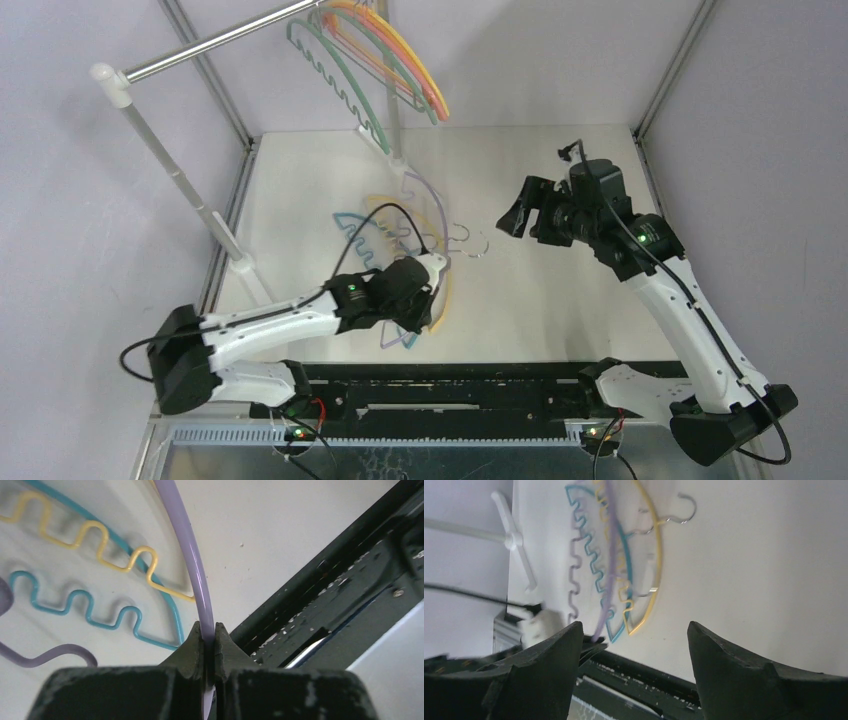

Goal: Organize the hangers

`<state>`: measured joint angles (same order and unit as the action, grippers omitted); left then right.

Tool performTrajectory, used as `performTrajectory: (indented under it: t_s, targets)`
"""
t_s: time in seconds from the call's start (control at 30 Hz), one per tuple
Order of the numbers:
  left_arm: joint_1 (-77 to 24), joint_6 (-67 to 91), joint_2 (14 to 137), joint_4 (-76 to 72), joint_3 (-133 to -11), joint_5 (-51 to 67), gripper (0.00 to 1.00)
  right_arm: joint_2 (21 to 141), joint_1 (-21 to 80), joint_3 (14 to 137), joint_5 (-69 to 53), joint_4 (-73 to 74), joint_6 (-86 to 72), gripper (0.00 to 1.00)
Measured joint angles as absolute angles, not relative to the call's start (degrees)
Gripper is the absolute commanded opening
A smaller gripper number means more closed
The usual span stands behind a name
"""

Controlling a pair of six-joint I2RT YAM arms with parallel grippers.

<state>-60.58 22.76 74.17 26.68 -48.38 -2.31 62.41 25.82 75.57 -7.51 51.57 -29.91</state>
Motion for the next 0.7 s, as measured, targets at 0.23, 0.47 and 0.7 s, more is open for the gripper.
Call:
performTrajectory:
  t_s: [0.23, 0.47, 0.7]
  targets:
    - [-55.4, 28.4, 58.5, 31.2, -48.5, -6.5, 0.00, 64.2, 21.0, 75.3, -6.2, 49.3, -29.4, 0.83]
    - [-42.9, 32.8, 44.7, 33.0, -48.4, -7.8, 0.00, 69.3, 21.0, 75.0, -6.3, 47.2, -29.2, 0.84]
    - [-33.3, 31.7, 43.9, 31.4, -55.3, -4.9, 0.00, 71.8, 21.0, 74.7, -4.9, 46.8, -27.7, 0.84]
